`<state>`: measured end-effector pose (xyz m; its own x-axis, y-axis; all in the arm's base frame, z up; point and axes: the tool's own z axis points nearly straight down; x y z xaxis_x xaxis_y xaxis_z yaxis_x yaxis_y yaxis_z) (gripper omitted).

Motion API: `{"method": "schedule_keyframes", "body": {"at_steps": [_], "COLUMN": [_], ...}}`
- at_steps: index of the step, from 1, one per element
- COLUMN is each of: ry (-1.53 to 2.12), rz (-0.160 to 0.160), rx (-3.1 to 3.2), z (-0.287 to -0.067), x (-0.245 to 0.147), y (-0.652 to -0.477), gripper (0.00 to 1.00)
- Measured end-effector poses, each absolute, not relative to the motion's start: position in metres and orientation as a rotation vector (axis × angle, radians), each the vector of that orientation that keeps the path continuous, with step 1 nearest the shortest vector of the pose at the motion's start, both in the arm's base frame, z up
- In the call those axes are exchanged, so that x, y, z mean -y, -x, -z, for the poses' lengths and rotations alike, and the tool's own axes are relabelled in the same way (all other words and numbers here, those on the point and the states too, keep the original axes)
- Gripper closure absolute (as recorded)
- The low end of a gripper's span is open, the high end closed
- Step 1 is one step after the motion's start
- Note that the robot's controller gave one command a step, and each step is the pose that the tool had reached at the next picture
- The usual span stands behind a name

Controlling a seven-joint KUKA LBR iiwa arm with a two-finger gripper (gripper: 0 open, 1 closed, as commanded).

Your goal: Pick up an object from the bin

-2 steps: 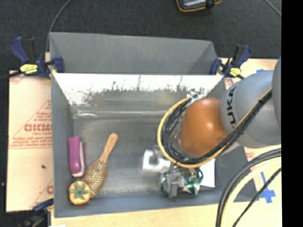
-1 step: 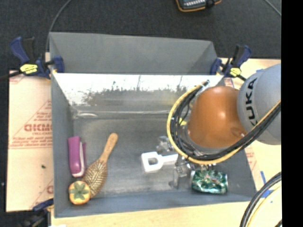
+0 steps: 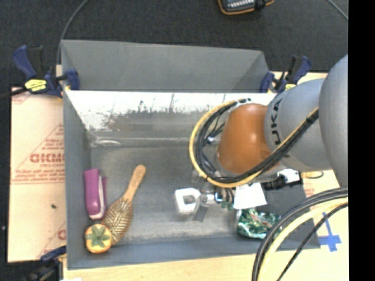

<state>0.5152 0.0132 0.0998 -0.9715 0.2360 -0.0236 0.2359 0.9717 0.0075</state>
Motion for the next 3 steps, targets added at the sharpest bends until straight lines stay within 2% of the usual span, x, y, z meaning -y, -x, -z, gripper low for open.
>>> {"method": "schedule_keyframes", "body": {"at_steps": [1,2,3], "ry": [0.053,-0.601,-0.601], "rz": [0.003,-0.013,-0.013], "rx": [-3.121,-3.056,-3.056], "z": [-0.070,-0.071,-0.071], "x": [0.078,-0.006,-0.006], "y": [-0.494,-0.534,-0.534], "gripper": [0.00,1.00,1.00]}}
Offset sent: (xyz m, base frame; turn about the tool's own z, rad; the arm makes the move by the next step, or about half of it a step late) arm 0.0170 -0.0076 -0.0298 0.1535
